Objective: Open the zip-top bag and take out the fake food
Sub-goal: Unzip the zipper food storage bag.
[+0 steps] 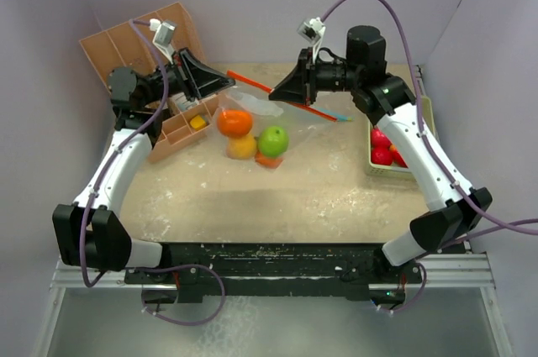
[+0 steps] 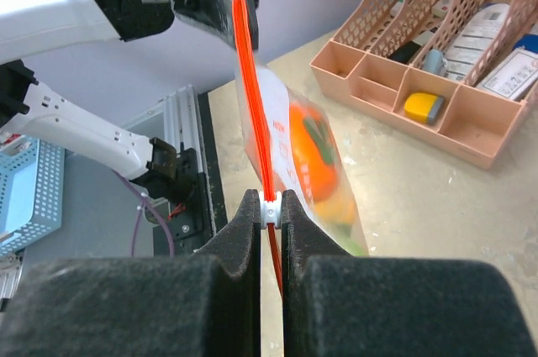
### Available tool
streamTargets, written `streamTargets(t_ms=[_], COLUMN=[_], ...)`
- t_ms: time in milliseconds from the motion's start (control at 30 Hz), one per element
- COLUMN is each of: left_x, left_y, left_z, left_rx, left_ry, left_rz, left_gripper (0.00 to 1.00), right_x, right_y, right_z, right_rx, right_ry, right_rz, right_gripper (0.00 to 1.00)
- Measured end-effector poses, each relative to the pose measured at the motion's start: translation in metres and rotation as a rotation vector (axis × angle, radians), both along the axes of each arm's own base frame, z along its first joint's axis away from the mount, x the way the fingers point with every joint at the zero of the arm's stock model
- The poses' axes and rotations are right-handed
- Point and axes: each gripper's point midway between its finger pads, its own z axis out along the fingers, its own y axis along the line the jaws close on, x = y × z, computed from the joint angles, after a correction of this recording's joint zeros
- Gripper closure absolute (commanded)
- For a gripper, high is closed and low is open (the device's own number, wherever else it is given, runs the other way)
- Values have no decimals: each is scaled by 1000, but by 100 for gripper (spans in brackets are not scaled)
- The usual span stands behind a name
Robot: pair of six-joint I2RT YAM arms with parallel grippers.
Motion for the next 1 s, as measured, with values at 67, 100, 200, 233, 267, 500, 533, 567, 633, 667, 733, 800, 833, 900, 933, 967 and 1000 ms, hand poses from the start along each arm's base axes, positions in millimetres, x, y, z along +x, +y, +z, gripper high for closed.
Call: streamTargets(t_ms=[67, 100, 200, 233, 267, 500, 533, 567, 633, 667, 733, 800, 833, 900, 933, 967, 1000], left_x=[3, 6, 17, 21, 26, 55, 59, 59, 62, 62, 60, 56, 53, 44, 39, 33, 28], left_y=[6, 11, 36, 47, 58, 123, 125, 126, 127, 127, 121, 102, 88, 55, 43, 31, 22], left_z=[2, 3, 5, 6, 6, 6, 2, 0, -2, -1, 1, 1, 1, 2, 2, 2, 1], left_rx=[-6, -8, -22, -31, -40, -143, -157, -160, -171, -174, -174, -156, -140, -103, -90, -78, -70], left_ry=[2, 5, 21, 30, 36, 105, 124, 131, 147, 146, 133, 115, 108, 91, 79, 63, 49], left_rz=[18, 32, 108, 146, 186, 438, 454, 458, 469, 469, 453, 408, 379, 302, 274, 241, 219], left_gripper=[100, 100, 100, 100, 100, 100, 100, 100, 98, 91, 68, 40, 31, 17, 9, 3, 0], right_x=[1, 1, 1, 1, 0, 5, 6, 6, 6, 6, 6, 6, 7, 6, 5, 2, 2], right_y=[-8, -13, -28, -33, -40, -90, -94, -97, -100, -100, -100, -99, -98, -95, -93, -89, -89], right_z=[-1, -1, -2, -4, -6, -20, -21, -23, -26, -28, -33, -37, -37, -37, -36, -33, -33], right_rx=[-1, -2, -8, -14, -23, -91, -100, -109, -124, -127, -131, -133, -129, -116, -105, -84, -83], right_ry=[3, 1, -12, -16, -15, -16, -18, -20, -19, -13, 0, 16, 24, 38, 48, 57, 57], right_rz=[-12, -19, -49, -61, -79, -237, -249, -257, -267, -266, -263, -258, -250, -233, -220, -195, -194], right_gripper=[100, 100, 100, 100, 100, 100, 100, 100, 100, 100, 100, 100, 100, 100, 100, 100, 100])
